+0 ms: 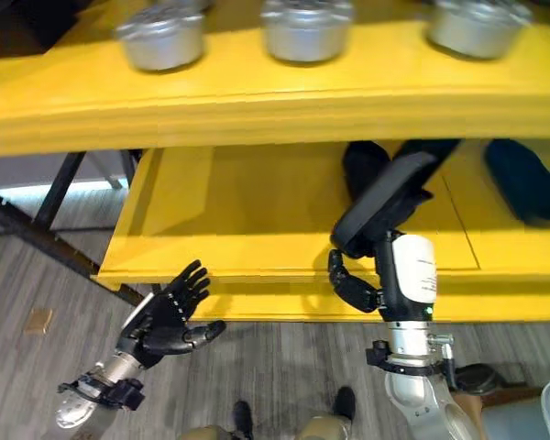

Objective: Move parts from the plastic box to the shelf.

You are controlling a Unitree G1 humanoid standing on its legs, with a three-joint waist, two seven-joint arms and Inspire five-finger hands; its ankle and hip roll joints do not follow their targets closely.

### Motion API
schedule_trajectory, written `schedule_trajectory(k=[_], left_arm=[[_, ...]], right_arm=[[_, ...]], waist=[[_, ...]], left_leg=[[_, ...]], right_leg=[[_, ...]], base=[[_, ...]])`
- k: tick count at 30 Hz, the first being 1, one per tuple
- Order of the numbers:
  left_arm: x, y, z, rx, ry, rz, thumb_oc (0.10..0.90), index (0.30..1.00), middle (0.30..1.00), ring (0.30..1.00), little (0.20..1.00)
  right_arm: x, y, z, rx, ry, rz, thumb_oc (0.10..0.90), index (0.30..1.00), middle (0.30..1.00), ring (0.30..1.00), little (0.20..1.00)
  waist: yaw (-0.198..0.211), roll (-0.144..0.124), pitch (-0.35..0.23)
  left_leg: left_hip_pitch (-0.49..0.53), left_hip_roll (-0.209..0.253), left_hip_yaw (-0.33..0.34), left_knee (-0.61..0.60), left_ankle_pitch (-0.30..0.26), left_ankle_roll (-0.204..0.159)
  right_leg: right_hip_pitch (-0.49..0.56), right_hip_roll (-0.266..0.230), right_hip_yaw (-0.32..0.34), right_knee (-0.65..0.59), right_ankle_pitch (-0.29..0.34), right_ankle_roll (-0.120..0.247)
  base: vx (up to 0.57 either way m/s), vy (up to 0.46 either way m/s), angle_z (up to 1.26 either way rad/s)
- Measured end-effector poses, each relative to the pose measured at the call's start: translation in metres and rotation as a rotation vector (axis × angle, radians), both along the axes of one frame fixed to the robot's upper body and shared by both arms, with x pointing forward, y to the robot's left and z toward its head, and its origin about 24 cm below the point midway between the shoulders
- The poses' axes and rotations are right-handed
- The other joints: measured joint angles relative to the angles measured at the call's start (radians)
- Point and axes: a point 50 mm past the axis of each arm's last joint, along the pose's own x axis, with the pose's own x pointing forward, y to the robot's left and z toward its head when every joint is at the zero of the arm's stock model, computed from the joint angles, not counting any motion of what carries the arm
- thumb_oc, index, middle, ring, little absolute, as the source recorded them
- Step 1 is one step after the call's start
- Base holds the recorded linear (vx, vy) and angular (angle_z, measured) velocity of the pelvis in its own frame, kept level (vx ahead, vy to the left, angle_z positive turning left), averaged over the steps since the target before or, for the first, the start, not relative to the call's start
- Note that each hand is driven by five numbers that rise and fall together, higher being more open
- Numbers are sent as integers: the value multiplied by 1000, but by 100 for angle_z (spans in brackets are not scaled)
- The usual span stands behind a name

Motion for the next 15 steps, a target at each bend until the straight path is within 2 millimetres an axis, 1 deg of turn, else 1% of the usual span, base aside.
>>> schedule_trajectory(k=[1,2,3,4,5,6,7,8,9,10,11,12,13,14,15], left_arm=[[-1,4,2,22,-2,4,900,1000,1000,1000,1000],[-2,5,2,37,2,-3,900,1000,1000,1000,1000],[0,2,3,44,-7,-18,900,1000,1000,1000,1000],[2,-2,5,48,-26,-30,900,1000,1000,1000,1000],[7,-8,9,41,-46,-53,900,1000,1000,1000,1000],[9,-10,11,38,-56,-63,900,1000,1000,1000,1000],[13,-14,15,29,-78,-77,900,1000,1000,1000,1000],[16,-17,17,22,-93,-83,900,1000,1000,1000,1000],[18,-21,20,3,-113,-84,900,1000,1000,1000,1000],[19,-25,20,-12,-115,-92,900,1000,1000,1000,1000],[20,-27,19,-13,-114,-100,900,1000,1000,1000,1000],[21,-33,19,-20,-114,-129,900,1000,1000,1000,1000],[24,-41,19,-27,-117,-174,900,1000,1000,1000,1000],[22,-44,21,-36,-127,-199,900,1000,1000,1000,1000],[20,-46,22,-45,-131,-212,900,1000,1000,1000,1000]], right_arm=[[2,8,-1,8,8,33,400,300,300,300,300],[5,16,-2,4,20,80,400,300,300,300,300],[5,20,-4,0,38,109,400,300,300,300,300],[4,22,-6,-5,50,121,400,300,300,300,300],[2,21,-10,-10,67,120,400,300,300,300,300],[2,20,-12,-13,77,117,400,300,300,300,300],[1,17,-15,-16,91,109,400,300,300,300,300],[0,16,-16,-5,101,103,400,300,300,300,300],[0,13,-19,9,111,91,400,300,300,300,300],[-2,12,-22,7,126,83,400,300,300,300,300],[-2,10,-24,4,136,79,400,300,300,300,300],[-7,4,-29,-2,165,56,400,300,300,300,300],[-14,-6,-32,-9,177,19,400,300,300,300,300],[-16,-11,-35,-25,197,1,400,300,300,300,300],[-15,-11,-34,-26,196,-2,400,300,300,300,300]], waist=[[12,-18,-6],[19,-26,-5],[15,-27,-6],[3,-21,-4],[-9,-16,-3],[-15,-15,-3],[-24,-11,-2],[-29,-12,-3],[-34,-1,-2],[-54,16,-3],[-59,23,-4],[-68,43,-4],[-98,64,-8],[-124,79,-9],[-110,87,-8]], left_leg=[[10,-1,30,-12,3,1],[32,-2,64,-27,3,2],[39,-2,71,-29,3,3],[46,3,62,-35,2,9],[47,11,41,-37,4,11],[46,13,32,-37,6,11],[44,15,13,-37,9,10],[41,14,6,-38,12,9],[33,14,-3,-39,18,5],[31,16,-24,-43,23,2],[34,17,-33,-47,27,-1],[26,18,-64,-51,32,-6],[15,11,-118,-48,38,-5],[23,8,-132,-71,57,-7],[20,11,-117,-74,60,-9]], right_leg=[[-13,5,-59,21,45,22],[-24,2,-129,39,48,29],[-21,11,-153,50,39,36],[-20,29,-152,85,-18,51],[-7,74,-118,113,-106,46],[1,100,-104,120,-140,34],[22,144,-75,120,-205,7],[40,170,-64,106,-234,-22],[49,206,-32,84,-261,-52],[66,225,-5,60,-255,-62],[73,234,16,52,-256,-63],[92,250,59,44,-259,-66],[96,252,127,66,-285,-62],[94,249,164,69,-295,-50],[94,254,173,45,-294,-55]], base=[[-28,133,-75],[-32,108,-77],[-15,76,-46],[5,57,4],[10,55,24],[-38,43,36],[-29,30,35],[-11,39,31],[55,32,39],[76,56,34],[55,45,46],[55,65,82],[41,37,118],[97,46,82],[105,28,15]])
